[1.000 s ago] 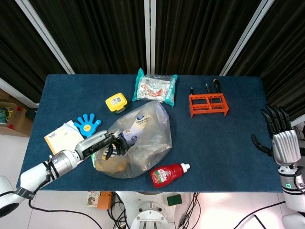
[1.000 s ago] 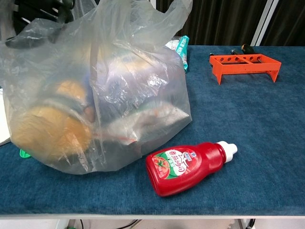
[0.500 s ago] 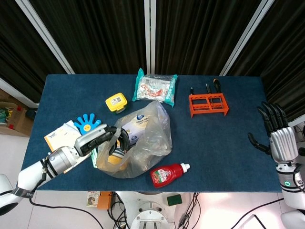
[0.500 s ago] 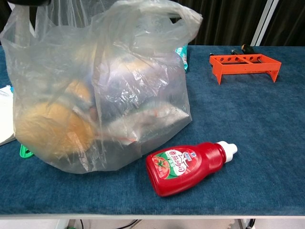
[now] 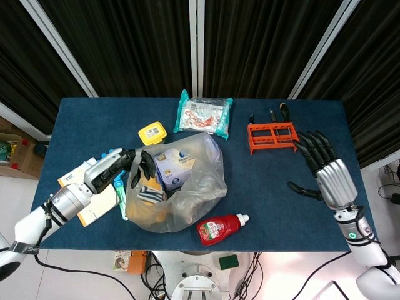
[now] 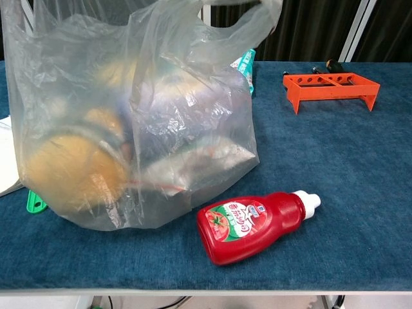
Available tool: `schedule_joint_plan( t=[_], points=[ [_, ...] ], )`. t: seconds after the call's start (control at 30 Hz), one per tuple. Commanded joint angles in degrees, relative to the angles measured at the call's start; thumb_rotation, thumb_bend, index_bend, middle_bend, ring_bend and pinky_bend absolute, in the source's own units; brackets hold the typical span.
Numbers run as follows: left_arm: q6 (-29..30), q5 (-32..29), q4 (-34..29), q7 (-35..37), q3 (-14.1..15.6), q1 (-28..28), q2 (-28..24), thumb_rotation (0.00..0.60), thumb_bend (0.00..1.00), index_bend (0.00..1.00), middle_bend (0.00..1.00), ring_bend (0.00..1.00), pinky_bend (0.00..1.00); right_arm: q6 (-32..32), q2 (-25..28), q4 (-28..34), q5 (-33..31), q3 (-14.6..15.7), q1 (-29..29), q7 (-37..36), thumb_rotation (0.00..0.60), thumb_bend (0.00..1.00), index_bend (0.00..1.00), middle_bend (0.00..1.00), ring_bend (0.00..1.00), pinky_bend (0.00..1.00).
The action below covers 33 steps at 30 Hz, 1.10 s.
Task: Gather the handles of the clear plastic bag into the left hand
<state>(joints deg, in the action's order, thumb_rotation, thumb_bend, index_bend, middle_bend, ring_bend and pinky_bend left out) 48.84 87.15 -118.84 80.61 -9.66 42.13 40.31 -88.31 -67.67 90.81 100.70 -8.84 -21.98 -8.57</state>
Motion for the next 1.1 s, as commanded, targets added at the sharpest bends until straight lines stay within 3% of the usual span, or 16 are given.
schedule_joint_plan(
  t=[0.03,0.5,1.1],
  points=[
    [0.16,0.00,0.28,0.32,-0.04,-0.29,-0.17,0.090,0.01,0.46,0.51,0.50,0.71,3.48,-0.42,4.37,1.91,1.10,-2.27,3.28,0.600,0.03,0.00,0.00,0.00,0.00],
    [0.46,0.11,2.33,3.17,-0.64,-1.30,-0.28,0.087,0.01,0.46,0.50,0.50,0.70,6.12,-8.62,8.43,3.02,-1.81,-7.50,10.07,0.600,0.02,0.00,0.00,0.00,0.00],
    [0.70,1.51,4.18,7.66,-0.69,-2.07,-1.75,0.086,0.01,0.46,0.50,0.50,0.70,11.72,-20.60,2.69,-2.45,-8.84,-17.90,12.05,0.600,0.06,0.00,0.00,0.00,0.00]
  ],
)
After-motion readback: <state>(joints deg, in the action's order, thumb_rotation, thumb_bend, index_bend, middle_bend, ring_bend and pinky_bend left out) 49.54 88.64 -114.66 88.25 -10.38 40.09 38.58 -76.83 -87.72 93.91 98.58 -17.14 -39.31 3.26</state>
